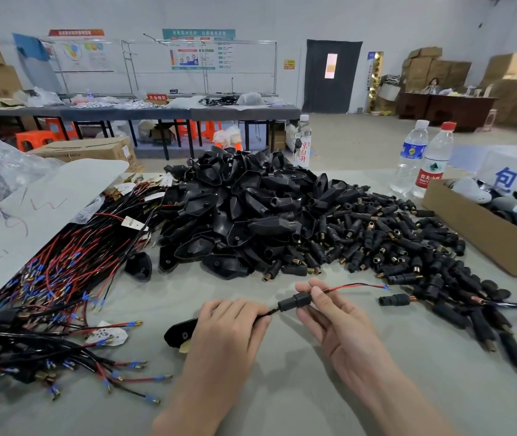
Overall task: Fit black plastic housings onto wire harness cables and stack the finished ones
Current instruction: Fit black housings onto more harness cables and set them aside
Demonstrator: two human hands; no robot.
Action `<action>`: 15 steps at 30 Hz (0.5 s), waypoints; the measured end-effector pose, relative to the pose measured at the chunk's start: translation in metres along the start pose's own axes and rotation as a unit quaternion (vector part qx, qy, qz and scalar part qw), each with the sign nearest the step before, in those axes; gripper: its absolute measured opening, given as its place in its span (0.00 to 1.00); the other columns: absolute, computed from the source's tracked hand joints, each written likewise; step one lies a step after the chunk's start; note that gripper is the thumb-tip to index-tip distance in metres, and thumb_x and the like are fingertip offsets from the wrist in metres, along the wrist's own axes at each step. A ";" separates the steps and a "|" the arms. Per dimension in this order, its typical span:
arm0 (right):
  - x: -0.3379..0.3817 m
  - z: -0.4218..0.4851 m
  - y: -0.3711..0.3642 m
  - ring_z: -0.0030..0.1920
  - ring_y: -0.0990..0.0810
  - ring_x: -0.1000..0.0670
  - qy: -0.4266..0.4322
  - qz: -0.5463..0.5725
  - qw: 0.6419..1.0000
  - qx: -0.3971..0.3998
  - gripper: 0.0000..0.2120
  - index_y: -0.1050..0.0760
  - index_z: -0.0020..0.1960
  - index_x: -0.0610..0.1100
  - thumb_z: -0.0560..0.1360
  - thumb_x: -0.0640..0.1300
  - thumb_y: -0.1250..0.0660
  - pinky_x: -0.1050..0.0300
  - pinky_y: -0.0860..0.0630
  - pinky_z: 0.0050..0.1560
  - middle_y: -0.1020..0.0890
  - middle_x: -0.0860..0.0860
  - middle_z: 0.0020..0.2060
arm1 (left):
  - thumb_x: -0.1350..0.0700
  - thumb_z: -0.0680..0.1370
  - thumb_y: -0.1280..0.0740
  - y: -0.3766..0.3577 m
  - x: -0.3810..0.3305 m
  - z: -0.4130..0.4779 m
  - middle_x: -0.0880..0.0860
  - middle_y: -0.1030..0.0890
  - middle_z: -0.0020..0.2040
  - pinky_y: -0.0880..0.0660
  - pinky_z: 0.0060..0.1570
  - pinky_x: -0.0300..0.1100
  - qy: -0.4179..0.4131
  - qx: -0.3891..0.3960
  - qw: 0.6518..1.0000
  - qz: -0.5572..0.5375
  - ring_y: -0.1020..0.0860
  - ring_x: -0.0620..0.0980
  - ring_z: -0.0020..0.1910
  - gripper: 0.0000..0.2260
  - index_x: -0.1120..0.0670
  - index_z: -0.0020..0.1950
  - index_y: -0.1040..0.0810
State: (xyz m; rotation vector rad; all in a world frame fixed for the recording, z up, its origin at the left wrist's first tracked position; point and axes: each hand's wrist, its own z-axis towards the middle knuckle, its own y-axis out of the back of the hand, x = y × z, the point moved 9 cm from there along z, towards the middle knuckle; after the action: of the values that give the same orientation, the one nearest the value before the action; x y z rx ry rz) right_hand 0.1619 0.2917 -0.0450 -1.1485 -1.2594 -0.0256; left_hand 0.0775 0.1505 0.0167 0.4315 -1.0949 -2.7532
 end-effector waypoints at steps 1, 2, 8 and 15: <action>-0.001 0.000 -0.002 0.51 0.14 0.50 0.000 -0.001 1.000 0.001 0.16 0.22 0.58 0.38 0.71 0.40 0.31 0.61 0.18 0.46 0.14 0.43 0.55 | 0.49 0.80 0.39 0.001 0.000 0.000 0.41 0.20 0.40 0.32 0.49 0.42 0.000 -0.004 1.000 -0.003 0.23 0.44 0.39 0.11 0.50 0.45 0.19; -0.001 -0.001 -0.003 0.51 0.14 0.51 -0.003 0.003 1.000 0.002 0.17 0.22 0.60 0.37 0.72 0.39 0.32 0.62 0.18 0.46 0.15 0.43 0.55 | 0.50 0.80 0.39 0.002 -0.001 0.000 0.41 0.20 0.40 0.32 0.49 0.42 -0.001 -0.008 1.000 -0.006 0.22 0.44 0.39 0.11 0.50 0.45 0.19; -0.010 -0.007 -0.013 0.50 0.14 0.47 -0.045 -0.027 0.998 0.045 0.18 0.23 0.62 0.37 0.74 0.43 0.33 0.59 0.17 0.45 0.15 0.42 0.55 | 0.50 0.80 0.39 0.000 -0.004 -0.001 0.42 0.19 0.42 0.31 0.49 0.42 -0.007 -0.004 1.000 -0.023 0.22 0.45 0.40 0.11 0.51 0.47 0.18; -0.001 -0.007 -0.009 0.47 0.13 0.44 -0.011 -0.037 0.999 0.019 0.15 0.22 0.58 0.39 0.74 0.45 0.33 0.57 0.17 0.41 0.14 0.41 0.52 | 0.45 0.78 0.35 -0.002 0.005 0.000 0.40 0.19 0.46 0.29 0.51 0.42 0.016 0.013 0.999 -0.025 0.21 0.44 0.46 0.11 0.49 0.52 0.18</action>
State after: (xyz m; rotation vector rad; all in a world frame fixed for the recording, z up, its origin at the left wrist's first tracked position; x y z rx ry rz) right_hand 0.1608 0.2820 -0.0387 -1.0722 -1.3162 -0.0449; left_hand 0.0727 0.1507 0.0144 0.5112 -1.1275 -2.7676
